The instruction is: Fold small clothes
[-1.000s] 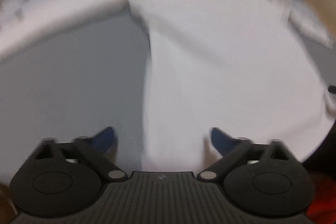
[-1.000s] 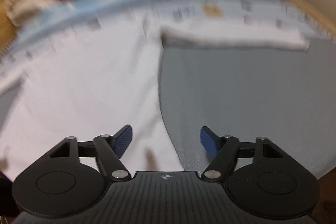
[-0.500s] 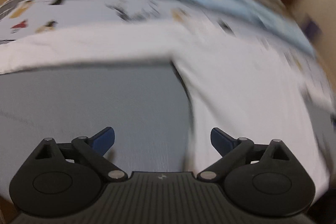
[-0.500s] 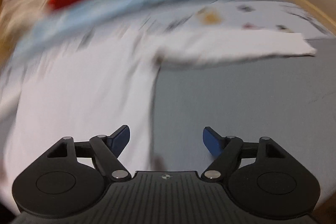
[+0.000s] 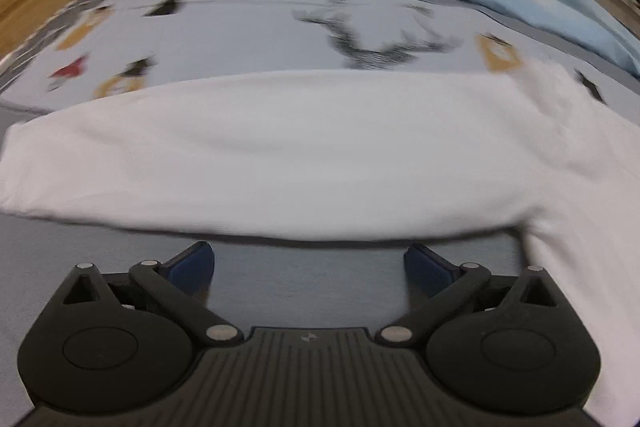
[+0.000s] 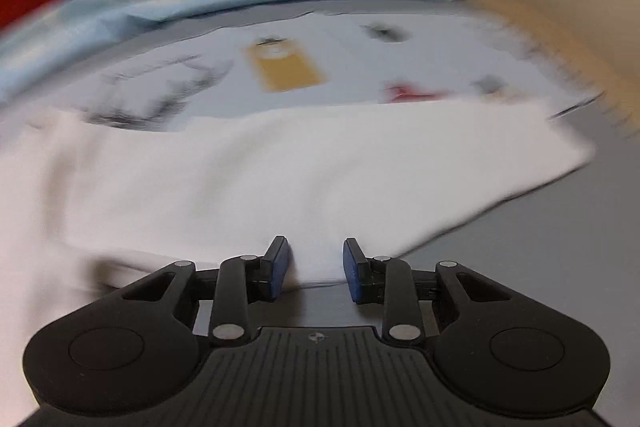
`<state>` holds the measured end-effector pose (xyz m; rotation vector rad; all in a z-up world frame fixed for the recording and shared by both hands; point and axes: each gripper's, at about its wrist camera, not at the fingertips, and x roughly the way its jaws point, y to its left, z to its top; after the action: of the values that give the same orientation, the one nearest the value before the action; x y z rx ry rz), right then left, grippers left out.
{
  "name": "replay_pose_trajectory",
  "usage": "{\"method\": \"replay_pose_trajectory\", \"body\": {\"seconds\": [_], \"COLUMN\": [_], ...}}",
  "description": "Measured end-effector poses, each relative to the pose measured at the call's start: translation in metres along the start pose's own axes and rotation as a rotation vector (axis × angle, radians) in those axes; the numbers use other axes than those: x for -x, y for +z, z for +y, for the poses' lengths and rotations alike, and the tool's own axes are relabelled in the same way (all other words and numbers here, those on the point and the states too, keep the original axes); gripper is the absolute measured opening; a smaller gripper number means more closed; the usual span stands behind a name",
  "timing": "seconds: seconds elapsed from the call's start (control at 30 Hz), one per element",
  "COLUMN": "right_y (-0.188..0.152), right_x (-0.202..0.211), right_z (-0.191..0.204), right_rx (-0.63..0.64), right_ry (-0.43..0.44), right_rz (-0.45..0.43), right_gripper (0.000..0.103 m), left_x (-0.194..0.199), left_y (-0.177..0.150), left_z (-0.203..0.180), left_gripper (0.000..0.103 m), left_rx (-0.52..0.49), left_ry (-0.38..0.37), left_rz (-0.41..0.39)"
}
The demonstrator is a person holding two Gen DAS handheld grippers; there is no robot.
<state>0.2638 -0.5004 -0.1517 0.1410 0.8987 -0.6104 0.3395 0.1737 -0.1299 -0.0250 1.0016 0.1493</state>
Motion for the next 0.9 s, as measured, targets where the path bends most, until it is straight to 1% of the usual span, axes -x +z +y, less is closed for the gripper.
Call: {"method": "replay_pose_trajectory", "body": {"seconds": [0.03,0.07,0.1,0.13,0.2,0.23,0.3,0.33,0.37,0.4,0.43,0.47,0.5,0.53,0.6,0.63,0.7,0.73,0.8,0.83,0.9], "right_y": [0.0,-0.001,-0.002,-0.005,-0.011,-0.014,-0.029,-0.035,-0.049,-0.065,-0.079,-0.095,-0.111,-0.117,-0.123,-0.122,-0.111,-0.102,-0.084,-0.079,-0.071], "right_x": [0.001,0.003,0.004,0.012,0.037,0.055,0.102,0.122,0.147,0.172,0.191,0.209,0.223,0.23,0.237,0.238,0.239,0.237,0.232,0.231,0.216], "right_z": [-0.013,-0.027,-0.039,-0.05,-0.063,-0.067,-0.071,-0.068,-0.067,-0.062,-0.06,-0.053,-0.044,-0.035,-0.01,0.001,0.025,0.035,0.05,0.058,0.071], "right_rx": [-0.023,-0.077,-0.123,-0.16,-0.226,-0.251,-0.313,-0.344,-0.374,-0.412,-0.425,-0.414,-0.381,-0.337,-0.22,-0.165,-0.072,-0.041,-0.025,-0.02,-0.02], "right_ry": [-0.06,-0.051,-0.025,0.008,0.059,0.089,0.164,0.204,0.229,0.235,0.245,0.27,0.3,0.324,0.383,0.402,0.395,0.402,0.422,0.41,0.336], "right_rz": [0.009,0.01,0.034,0.049,0.02,-0.008,-0.102,-0.155,-0.209,-0.272,-0.311,-0.342,-0.355,-0.347,-0.317,-0.311,-0.293,-0.286,-0.305,-0.317,-0.349], "right_gripper": [0.054,0.059,0.057,0.057,0.058,0.059,0.067,0.069,0.072,0.079,0.083,0.086,0.086,0.086,0.085,0.085,0.085,0.085,0.087,0.087,0.087], "left_x": [0.002,0.003,0.003,0.005,0.006,0.01,0.019,0.024,0.031,0.038,0.045,0.051,0.057,0.061,0.065,0.064,0.06,0.055,0.045,0.041,0.032], "left_y": [-0.002,-0.002,-0.002,-0.003,-0.004,-0.003,-0.008,-0.01,-0.012,-0.014,-0.015,-0.016,-0.017,-0.017,-0.016,-0.016,-0.016,-0.016,-0.015,-0.012,-0.007], "left_z": [0.01,0.022,0.034,0.046,0.072,0.081,0.103,0.113,0.121,0.129,0.135,0.141,0.145,0.147,0.147,0.148,0.148,0.15,0.156,0.161,0.172], "left_gripper": [0.103,0.103,0.103,0.103,0.103,0.103,0.103,0.103,0.103,0.103,0.103,0.103,0.103,0.103,0.103,0.103,0.103,0.103,0.103,0.103,0.103], "left_rx": [0.031,0.068,0.1,0.135,0.212,0.25,0.348,0.409,0.457,0.502,0.53,0.553,0.561,0.552,0.513,0.496,0.477,0.475,0.486,0.504,0.558], "left_ry": [0.012,0.019,0.023,0.023,0.008,0.003,-0.008,-0.005,0.003,0.013,0.025,0.044,0.063,0.084,0.125,0.137,0.136,0.133,0.134,0.135,0.129], "left_rz": [0.007,0.013,0.016,0.016,0.014,0.012,0.004,-0.008,-0.023,-0.044,-0.059,-0.078,-0.099,-0.117,-0.126,-0.121,-0.099,-0.087,-0.075,-0.073,-0.075]}}
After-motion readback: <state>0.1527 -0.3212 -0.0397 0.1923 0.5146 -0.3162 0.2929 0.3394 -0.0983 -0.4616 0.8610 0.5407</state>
